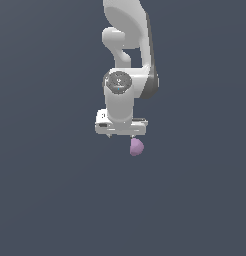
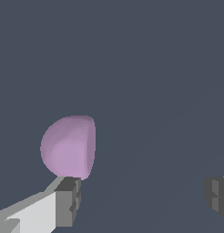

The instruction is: Pick up the object and move it to a goal position.

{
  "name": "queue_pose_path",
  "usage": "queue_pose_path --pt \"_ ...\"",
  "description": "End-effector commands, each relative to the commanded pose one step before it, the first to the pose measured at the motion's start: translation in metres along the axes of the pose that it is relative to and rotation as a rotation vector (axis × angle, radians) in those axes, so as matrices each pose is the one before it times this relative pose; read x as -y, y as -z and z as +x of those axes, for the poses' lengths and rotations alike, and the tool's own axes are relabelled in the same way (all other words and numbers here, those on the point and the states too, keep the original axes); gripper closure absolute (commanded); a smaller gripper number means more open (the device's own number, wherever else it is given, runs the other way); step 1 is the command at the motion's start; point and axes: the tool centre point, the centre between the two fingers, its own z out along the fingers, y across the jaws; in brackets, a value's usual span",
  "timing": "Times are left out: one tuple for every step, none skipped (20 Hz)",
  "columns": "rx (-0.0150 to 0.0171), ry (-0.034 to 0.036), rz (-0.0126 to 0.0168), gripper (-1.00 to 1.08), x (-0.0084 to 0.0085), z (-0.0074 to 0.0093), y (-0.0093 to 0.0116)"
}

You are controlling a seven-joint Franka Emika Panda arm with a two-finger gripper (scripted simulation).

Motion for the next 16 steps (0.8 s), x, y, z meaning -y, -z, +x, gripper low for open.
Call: queue_pose_path --pt "-0.01684 -0.00345 -0.0028 -0.92 0.01505 0.00123 -0.00569" --pt "-0.00843 -0.00218 -0.00096 -0.92 0.00708 0.00041 -0.00265" --pt "-0.00903 -0.00229 -0.00071 -0.92 0.00759 0.00027 -0.0028" --pt "-0.0086 -0.00215 -0.00036 -0.92 0.00726 0.00009 -0.00264" --pt "-0.0079 -0.00195 -0.00007 -0.92 0.0067 -0.00006 -0.0024" --pt "-0.00719 -0.00176 0.00016 -0.92 0.00614 -0.00017 -0.00218" --pt "-0.00653 -0.00158 0.00033 -0.92 0.00556 -0.00026 -0.00194" --pt "-0.0058 -0.0014 0.00044 -0.92 0.00499 -0.00031 -0.00174" --pt "-0.00509 -0.00122 0.0005 -0.92 0.00441 -0.00033 -0.00153" --pt "-0.00443 -0.00106 0.00053 -0.92 0.00382 -0.00034 -0.00131" --pt "-0.00377 -0.0009 0.00051 -0.92 0.00323 -0.00032 -0.00108" --pt "-0.00305 -0.00072 0.00046 -0.92 0.00265 -0.00029 -0.0009" --pt "-0.00239 -0.00057 0.00039 -0.92 0.00206 -0.00024 -0.00068" --pt "-0.00162 -0.00039 0.00028 -0.92 0.00148 -0.00017 -0.00053" --pt "-0.00094 -0.00022 0.00017 -0.92 0.00089 -0.0001 -0.00034" --pt "0.0 0.0 0.0 -0.92 0.00035 -0.00001 -0.0003"
